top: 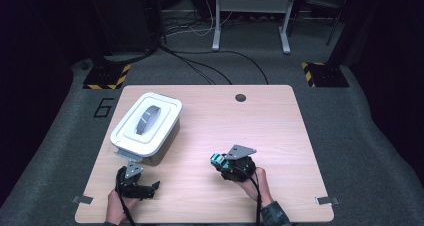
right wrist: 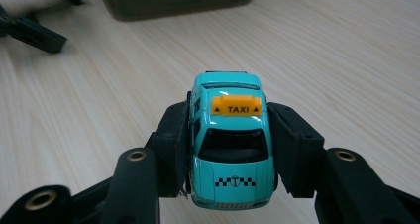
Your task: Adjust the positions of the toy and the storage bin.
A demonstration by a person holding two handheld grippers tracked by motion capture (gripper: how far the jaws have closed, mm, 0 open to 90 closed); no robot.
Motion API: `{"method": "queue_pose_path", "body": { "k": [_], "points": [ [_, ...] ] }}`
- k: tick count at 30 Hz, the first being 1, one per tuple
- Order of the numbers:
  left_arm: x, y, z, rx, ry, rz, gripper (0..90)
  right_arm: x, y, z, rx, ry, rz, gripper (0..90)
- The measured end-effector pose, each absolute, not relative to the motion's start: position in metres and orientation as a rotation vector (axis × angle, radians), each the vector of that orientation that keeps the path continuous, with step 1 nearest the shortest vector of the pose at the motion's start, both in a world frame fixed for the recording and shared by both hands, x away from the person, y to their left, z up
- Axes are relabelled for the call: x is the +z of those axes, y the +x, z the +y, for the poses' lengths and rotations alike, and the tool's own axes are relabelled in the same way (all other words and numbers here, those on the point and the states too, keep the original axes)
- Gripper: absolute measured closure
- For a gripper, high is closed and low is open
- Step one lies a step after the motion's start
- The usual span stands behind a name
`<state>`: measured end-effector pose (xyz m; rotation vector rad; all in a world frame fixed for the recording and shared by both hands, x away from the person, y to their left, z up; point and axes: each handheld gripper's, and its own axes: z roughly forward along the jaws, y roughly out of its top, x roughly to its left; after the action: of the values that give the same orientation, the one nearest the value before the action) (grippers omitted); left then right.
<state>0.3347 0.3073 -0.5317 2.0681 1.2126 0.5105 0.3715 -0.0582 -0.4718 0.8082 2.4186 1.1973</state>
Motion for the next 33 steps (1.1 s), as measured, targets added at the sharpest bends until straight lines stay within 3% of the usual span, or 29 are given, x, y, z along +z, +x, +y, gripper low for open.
{"method": "queue_pose_path", "body": {
  "k": [22,33],
  "points": [
    [-0.532,0.335,0.307,0.51,2.068,1.212,0.3,-0.503,0.361,0.059,1.165,0.513,2.657,52.1],
    [-0.532,0.335,0.307,0.51,2.069,1.213,0.3,-0.518,0.363,0.081,1.138,0.473,2.689,52.1]
  ]
}}
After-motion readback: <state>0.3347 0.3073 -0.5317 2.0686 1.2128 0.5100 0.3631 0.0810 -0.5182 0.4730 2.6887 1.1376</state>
